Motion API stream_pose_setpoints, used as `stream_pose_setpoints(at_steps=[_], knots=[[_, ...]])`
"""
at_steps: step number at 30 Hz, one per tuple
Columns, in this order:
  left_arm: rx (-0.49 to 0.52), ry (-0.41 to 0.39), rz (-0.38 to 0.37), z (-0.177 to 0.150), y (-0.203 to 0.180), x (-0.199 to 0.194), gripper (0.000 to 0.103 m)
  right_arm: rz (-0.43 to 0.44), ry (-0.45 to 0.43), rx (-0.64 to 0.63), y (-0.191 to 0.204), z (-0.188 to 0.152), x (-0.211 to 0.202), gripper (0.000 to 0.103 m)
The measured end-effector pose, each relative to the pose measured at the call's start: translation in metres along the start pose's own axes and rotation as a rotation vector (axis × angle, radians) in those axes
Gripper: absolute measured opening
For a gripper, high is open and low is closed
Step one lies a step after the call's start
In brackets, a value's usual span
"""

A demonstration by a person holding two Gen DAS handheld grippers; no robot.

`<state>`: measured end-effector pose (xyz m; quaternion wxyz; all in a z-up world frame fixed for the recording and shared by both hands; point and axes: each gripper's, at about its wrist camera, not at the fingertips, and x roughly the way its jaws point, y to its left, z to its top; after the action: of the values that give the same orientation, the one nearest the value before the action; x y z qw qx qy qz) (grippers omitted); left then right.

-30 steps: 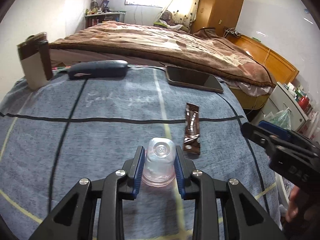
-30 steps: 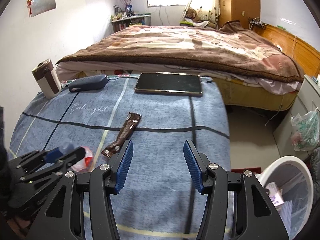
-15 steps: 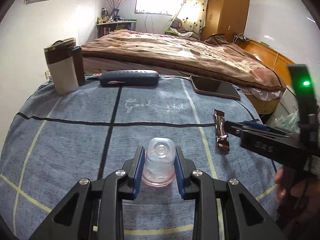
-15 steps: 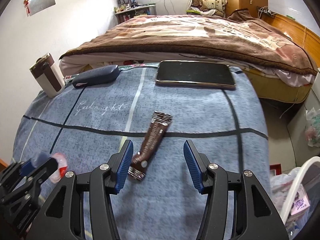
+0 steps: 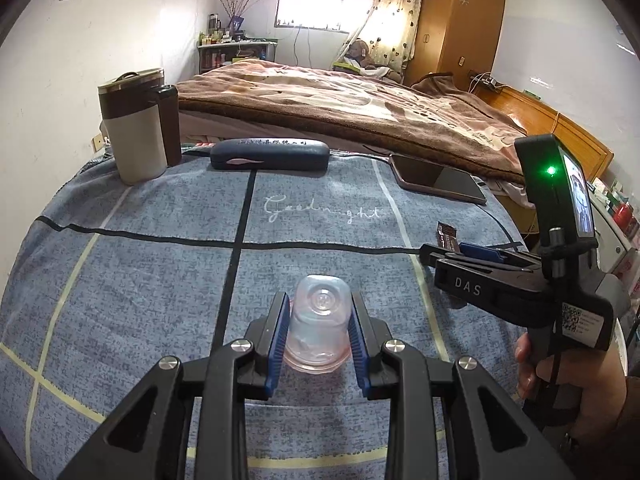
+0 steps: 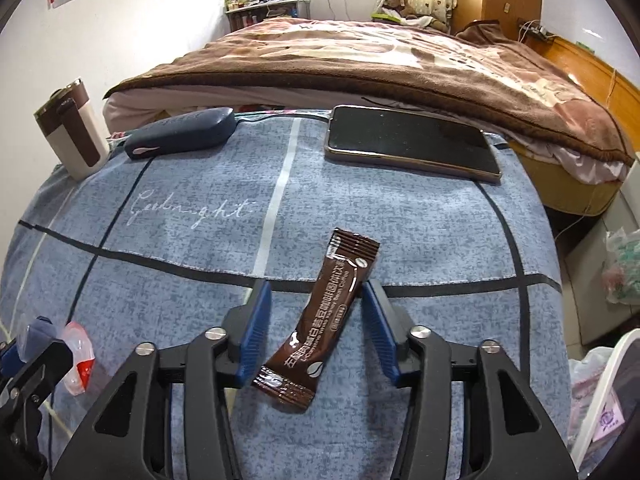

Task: Collect trash
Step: 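Lift the cup and coffee stick off the table with both grippers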

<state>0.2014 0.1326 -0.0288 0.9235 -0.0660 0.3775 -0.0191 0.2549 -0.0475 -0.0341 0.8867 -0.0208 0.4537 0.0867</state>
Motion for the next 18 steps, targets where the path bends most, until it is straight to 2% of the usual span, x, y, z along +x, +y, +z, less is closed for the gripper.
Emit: stream_pose_setpoints(at_steps=[3,9,18], knots=[[0.001,-0.003,0.001,0.0001,0.0001,-0.0007,0.03,-0.025,-0.001,-0.003,-0.0006,0.0007,0.0003,0.037],[0.001,-0.002,-0.001,-0.0004,-0.0001,-0.0004,0.03,-0.046,-0.006,0.0,-0.0004,0.0012,0.0002,0.028],[0.0,-0.003,-0.002,-0.0001,0.0003,-0.0024,0.03,-0.019,-0.014,0.02,-0.0019,-0.0006,-0.0015,0.023]])
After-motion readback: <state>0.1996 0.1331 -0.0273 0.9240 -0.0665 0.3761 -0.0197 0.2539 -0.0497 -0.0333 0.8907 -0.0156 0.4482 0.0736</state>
